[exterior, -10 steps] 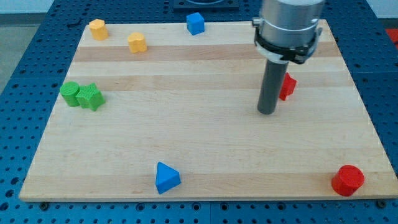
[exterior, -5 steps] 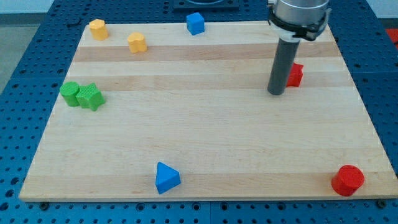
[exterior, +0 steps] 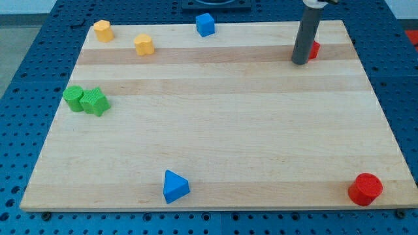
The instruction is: Push the red star to the top right
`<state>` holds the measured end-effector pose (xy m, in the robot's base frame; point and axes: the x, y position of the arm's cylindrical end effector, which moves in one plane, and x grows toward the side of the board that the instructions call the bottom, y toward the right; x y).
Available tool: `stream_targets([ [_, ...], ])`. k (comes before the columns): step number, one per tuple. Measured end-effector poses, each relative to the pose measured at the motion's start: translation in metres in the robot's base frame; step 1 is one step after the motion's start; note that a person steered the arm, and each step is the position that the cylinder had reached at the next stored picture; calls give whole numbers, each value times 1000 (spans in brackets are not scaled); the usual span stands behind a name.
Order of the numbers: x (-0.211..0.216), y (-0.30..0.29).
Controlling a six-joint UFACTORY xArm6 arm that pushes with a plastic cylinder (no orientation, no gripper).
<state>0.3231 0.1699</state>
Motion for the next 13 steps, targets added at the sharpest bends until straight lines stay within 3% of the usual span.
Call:
stream_targets([
  [3,3,32],
  [7,-63,33],
  [13,-69,22],
])
